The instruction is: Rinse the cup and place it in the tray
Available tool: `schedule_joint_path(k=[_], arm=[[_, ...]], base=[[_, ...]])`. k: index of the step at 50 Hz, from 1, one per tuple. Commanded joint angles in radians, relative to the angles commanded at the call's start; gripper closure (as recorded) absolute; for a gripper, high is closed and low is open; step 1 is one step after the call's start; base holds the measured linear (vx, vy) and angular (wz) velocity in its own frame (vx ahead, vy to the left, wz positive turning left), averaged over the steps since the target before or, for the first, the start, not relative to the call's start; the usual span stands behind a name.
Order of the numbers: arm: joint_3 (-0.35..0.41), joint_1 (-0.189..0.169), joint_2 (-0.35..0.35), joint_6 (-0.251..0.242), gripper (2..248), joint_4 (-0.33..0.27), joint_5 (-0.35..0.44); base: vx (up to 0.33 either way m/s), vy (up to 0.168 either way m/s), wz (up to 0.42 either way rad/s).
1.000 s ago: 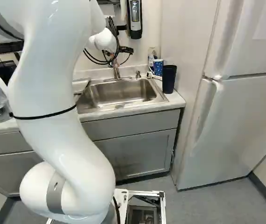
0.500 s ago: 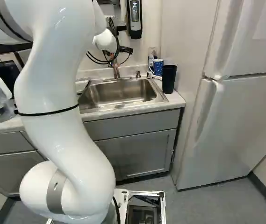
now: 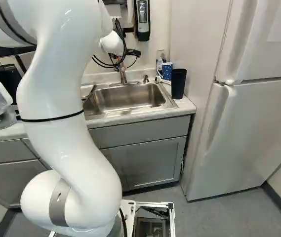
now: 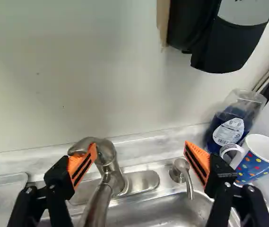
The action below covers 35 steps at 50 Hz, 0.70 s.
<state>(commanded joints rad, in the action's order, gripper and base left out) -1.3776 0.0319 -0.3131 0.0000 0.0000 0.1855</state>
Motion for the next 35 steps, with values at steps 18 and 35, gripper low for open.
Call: schedule_joint_path(k=[18, 35], arm=[[0.000, 0.000, 0.000, 0.000, 3, 0.000, 0.010], [0.000, 0.000, 0.000, 0.000, 3, 0.000, 0.032]], base=[[0.000, 0.000, 0.000], [0.000, 0.000, 0.000]])
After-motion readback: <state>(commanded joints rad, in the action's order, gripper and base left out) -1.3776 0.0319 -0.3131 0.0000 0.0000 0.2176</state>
